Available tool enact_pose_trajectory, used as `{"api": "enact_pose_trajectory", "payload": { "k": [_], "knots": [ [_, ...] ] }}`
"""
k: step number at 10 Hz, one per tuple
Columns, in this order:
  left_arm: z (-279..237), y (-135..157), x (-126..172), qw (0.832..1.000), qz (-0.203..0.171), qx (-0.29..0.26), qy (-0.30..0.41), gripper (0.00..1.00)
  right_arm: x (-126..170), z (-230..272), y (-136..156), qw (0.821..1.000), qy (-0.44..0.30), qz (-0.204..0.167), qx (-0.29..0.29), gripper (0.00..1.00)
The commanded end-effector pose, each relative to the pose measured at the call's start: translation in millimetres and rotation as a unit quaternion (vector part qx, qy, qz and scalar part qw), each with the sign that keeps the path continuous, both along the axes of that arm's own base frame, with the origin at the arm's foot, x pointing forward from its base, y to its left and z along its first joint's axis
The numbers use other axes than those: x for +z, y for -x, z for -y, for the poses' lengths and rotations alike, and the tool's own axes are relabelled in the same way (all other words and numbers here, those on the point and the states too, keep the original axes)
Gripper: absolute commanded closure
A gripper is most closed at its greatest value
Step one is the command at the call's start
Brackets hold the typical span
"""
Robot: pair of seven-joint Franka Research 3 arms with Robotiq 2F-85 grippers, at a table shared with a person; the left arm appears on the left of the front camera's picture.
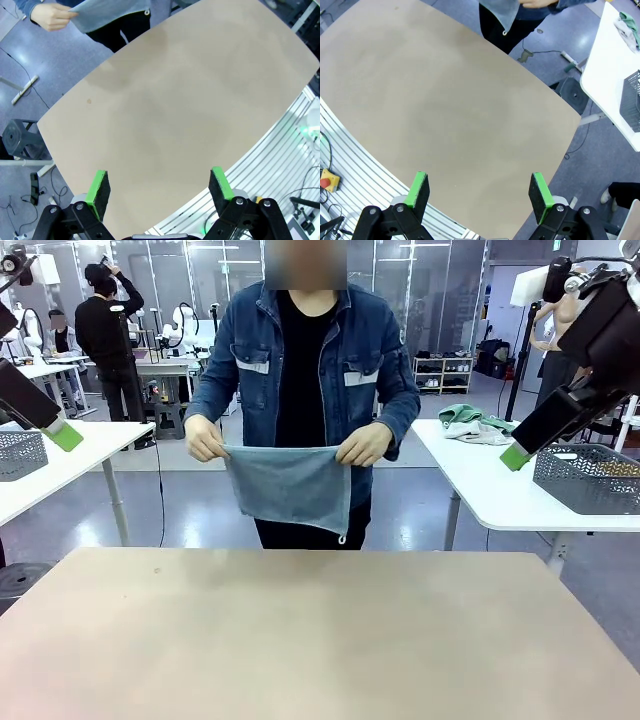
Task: Fold the towels and place them in the basket.
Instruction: When a person lays out a Towel with hook on the table, fold it in half twice.
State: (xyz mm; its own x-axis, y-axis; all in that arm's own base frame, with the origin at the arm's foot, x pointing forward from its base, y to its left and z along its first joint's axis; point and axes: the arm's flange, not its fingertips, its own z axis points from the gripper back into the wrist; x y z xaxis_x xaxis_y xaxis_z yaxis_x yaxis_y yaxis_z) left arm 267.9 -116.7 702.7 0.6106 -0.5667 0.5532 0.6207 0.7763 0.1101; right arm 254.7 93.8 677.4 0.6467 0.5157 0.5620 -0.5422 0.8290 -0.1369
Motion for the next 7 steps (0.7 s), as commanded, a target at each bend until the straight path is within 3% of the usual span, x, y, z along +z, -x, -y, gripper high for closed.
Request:
{"api": "enact_pose_trajectory", "payload": {
  "k": [1,4,5,7],
  "knots": [
    [-0.2,0.4,1.1,1.000,0.003,-0.003,-0.001,0.00,0.9,0.9,-0.7,1.000,-0.001,0.003,0.002,0.00],
    [0.0,0.0,0.0,1.000,0.000,0.000,0.000,0.00,0.0,0.0,0.0,1.000,0.000,0.000,0.000,0.00],
    [-7.2,10.5,30.0,0.998,-0.029,-0.016,0.045,0.00,28.4,7.8,9.1,0.999,-0.007,-0.002,-0.042,0.00],
    [-32.8,17.1,53.7,0.995,-0.077,0.003,0.057,0.00,52.9,31.0,24.7,0.997,-0.037,-0.023,-0.062,0.00]
  ]
}}
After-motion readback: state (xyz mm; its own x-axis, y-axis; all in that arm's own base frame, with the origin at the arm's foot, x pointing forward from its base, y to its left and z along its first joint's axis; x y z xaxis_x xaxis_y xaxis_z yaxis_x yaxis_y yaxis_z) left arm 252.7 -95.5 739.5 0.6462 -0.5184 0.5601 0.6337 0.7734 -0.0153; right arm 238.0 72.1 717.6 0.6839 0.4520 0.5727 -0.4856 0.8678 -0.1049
